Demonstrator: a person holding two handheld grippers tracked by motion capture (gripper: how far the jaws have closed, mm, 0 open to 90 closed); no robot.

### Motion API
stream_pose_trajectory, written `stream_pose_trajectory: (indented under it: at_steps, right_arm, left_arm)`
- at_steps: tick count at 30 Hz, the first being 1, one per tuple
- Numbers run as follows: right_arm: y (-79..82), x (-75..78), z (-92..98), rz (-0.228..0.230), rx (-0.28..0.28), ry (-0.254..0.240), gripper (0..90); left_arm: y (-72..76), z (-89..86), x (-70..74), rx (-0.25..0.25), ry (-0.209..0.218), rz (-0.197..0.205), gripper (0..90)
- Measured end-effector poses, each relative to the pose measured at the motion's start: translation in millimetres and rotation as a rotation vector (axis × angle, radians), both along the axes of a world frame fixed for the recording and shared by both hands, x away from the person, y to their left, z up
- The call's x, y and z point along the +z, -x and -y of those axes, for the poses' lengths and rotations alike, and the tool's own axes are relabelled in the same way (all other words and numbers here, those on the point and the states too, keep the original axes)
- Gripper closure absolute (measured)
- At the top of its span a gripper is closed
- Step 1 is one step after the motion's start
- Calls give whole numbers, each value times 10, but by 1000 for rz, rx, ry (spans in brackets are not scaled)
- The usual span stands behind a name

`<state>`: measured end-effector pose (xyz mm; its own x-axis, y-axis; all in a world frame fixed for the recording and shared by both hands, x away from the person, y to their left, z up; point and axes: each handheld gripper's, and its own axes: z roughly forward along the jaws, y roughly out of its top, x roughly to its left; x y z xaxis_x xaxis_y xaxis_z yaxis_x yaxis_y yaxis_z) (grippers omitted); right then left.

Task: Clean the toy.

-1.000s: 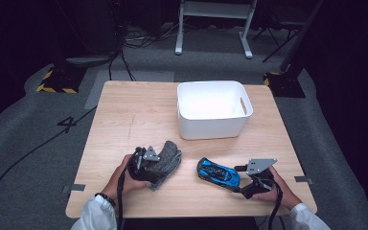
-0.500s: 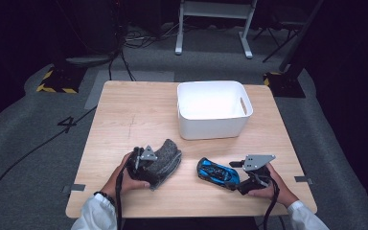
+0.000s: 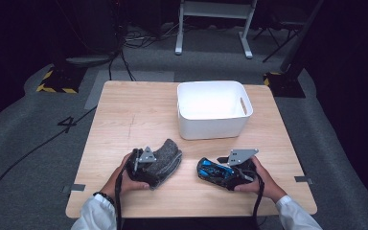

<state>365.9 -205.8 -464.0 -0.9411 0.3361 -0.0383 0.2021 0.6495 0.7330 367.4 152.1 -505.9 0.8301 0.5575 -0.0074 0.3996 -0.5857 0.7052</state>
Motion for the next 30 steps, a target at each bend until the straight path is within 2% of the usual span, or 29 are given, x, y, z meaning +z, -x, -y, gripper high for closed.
stream_pose_trajectory:
  at_steps: [6,14,30]
  right_arm:
    - [-56,-18,-94,-37,-20,32,228]
    - [-140,-45,-201,-78,-16,54,214]
    - [-219,-178,-417,-96,-20,163,180]
  left_arm:
    - [1,5,-1,3,0,0,146]
    - [2,6,0,3,-2,1,145]
    - [3,6,0,3,-3,1,145]
